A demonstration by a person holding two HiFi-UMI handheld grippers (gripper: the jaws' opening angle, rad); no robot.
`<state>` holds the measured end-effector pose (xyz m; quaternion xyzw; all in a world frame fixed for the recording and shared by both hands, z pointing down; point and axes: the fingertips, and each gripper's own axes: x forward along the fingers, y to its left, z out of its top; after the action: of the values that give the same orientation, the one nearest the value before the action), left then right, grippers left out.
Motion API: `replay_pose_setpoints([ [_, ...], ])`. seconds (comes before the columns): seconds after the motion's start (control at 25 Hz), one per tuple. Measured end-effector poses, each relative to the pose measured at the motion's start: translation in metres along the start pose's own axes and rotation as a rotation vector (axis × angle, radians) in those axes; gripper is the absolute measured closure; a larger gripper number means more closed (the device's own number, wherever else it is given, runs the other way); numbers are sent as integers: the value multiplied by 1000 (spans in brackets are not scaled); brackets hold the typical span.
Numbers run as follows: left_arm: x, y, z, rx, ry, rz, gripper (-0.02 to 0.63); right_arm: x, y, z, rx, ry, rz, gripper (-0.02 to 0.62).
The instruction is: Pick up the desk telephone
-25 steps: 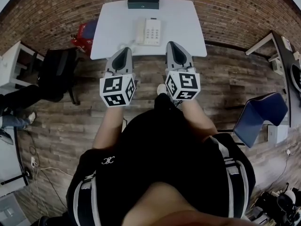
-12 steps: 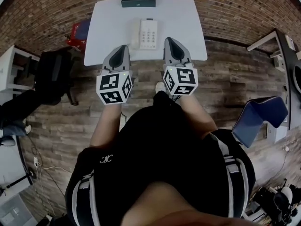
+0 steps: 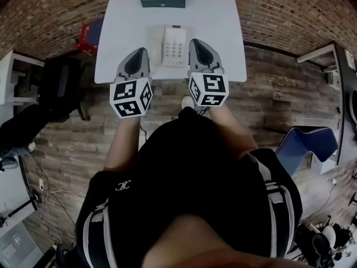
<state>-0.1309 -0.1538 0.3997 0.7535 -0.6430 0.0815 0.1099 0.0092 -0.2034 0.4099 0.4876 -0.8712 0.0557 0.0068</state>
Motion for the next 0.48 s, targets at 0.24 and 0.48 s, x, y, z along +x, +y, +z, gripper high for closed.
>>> replay_pose_setpoints([
  [0.24,57,13,0,-16,47,39,604,53,-22,-12,-6,55,55,597],
  [0.48,102,34,-7,-46,114,89,604,97,-39,-32,19,133,111,597],
])
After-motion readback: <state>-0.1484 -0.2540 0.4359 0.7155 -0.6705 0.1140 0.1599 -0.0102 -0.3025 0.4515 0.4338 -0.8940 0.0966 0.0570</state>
